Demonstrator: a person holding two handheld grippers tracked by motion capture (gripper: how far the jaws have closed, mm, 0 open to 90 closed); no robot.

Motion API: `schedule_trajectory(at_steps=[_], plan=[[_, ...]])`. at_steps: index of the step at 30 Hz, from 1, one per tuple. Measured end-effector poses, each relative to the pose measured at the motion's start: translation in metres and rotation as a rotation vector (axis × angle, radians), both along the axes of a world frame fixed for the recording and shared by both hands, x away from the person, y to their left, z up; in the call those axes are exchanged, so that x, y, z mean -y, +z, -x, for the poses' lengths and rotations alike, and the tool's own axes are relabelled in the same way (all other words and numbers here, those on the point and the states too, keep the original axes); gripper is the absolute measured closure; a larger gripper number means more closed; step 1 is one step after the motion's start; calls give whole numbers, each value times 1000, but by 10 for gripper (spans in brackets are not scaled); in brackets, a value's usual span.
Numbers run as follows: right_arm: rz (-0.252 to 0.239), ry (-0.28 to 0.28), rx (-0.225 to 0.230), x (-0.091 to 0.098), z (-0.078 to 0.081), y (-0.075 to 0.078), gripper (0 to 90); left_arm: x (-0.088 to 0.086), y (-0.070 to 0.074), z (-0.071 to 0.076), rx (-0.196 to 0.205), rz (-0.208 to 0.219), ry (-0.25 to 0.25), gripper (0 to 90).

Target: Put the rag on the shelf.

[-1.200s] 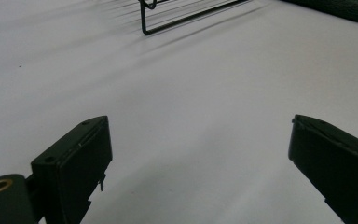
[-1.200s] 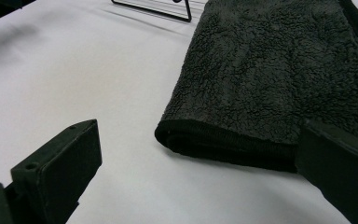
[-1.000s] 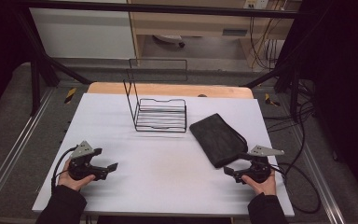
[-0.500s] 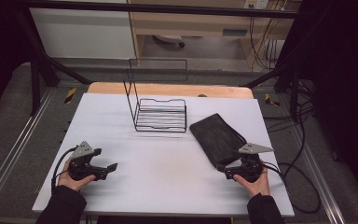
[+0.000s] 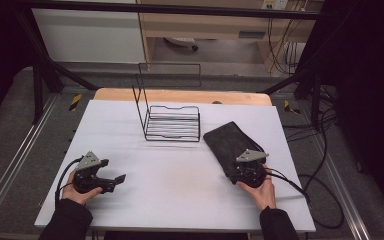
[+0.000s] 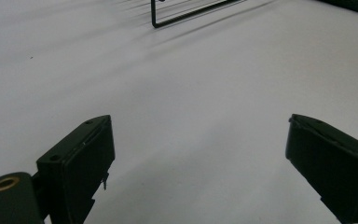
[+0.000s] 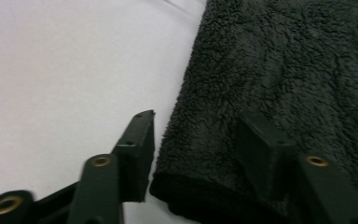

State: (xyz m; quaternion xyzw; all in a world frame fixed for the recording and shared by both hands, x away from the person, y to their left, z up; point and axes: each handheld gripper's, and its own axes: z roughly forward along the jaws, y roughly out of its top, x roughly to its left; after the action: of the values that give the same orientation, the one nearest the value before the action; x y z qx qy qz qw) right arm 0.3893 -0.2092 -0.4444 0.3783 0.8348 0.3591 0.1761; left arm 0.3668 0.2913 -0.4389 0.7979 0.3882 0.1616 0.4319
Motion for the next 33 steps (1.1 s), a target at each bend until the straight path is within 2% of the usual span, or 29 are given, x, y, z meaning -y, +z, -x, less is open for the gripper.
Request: schedule_trajectory(at_steps=[3,4,5,8,10,12,21,26,29,33], plan=[[19,2,14,0,1,-1,524,0,0,0,-1,1,2,79],[50,12,34,-2,2,-4,545,0,0,0,-1,1,2,81],[60,13,41,-3,2,-5,552,0,0,0,-1,-5,-2,82],[79,17,54,-3,2,-6,589,0,0,0,0,-6,-1,83],[83,15,53,-3,2,-6,607,1,0,0,-1,-7,1,84],[89,13,46,-2,0,-5,680,0,0,0,-1,-6,1,87],[80,25,1,2,-8,0,796,0,0,0,0,-7,0,93],[55,20,-2,5,-7,4,816,0,0,-1,1,-2,3,98],[26,15,-6,7,-5,10,819,0,0,0,1,-2,2,99],[14,20,-8,7,-2,18,822,0,0,-1,-1,0,5,100]])
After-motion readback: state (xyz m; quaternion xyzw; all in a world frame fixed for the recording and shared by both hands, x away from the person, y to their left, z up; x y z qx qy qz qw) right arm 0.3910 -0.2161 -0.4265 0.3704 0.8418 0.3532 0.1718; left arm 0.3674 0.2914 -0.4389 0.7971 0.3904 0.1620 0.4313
